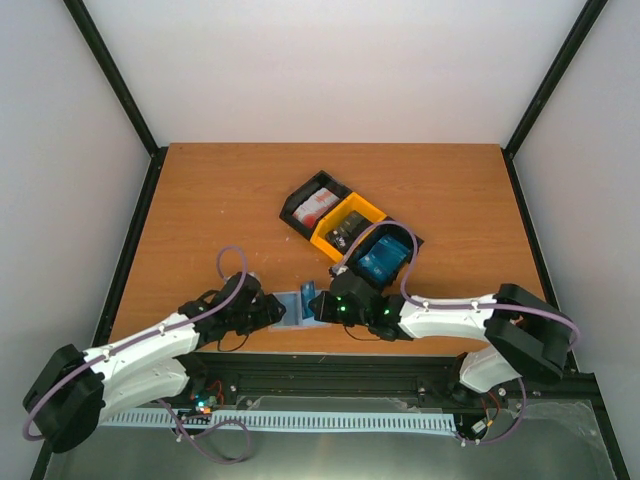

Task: Put the credit cards into the card holder
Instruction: Turn over the card slot in the card holder, then insert the credit card into the card holder.

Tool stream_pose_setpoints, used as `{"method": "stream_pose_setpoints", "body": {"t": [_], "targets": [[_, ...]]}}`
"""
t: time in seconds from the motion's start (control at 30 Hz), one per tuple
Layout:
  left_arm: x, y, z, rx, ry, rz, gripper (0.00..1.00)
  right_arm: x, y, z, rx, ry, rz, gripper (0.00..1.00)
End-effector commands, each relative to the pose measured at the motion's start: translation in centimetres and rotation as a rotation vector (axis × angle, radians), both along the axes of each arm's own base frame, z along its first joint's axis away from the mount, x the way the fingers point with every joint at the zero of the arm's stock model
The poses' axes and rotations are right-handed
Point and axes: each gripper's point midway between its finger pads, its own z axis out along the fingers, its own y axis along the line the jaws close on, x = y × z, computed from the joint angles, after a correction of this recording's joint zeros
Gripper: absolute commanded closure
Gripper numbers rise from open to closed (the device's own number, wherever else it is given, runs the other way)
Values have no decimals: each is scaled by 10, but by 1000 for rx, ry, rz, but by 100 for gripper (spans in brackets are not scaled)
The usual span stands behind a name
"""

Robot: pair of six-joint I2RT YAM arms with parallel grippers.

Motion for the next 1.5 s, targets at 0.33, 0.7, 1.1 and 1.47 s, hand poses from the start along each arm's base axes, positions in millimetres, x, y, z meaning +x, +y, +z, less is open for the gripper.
{"method": "stream_pose_setpoints", "body": {"t": [0.33,0.7,1.1,1.47], "targets": [[0,21,-19,101,15,44,47,7,23,-26,51,27,-36,97],[-4,19,-22,84,18,29,60,-4,22,-51,10,87,-33,97],[-7,17,-31,92,38,-4,75,-19,26,-82,3,243,-42,97],[-6,18,-32,109,36,-5,75,-27,27,-83,-2,287,-23,97]]}}
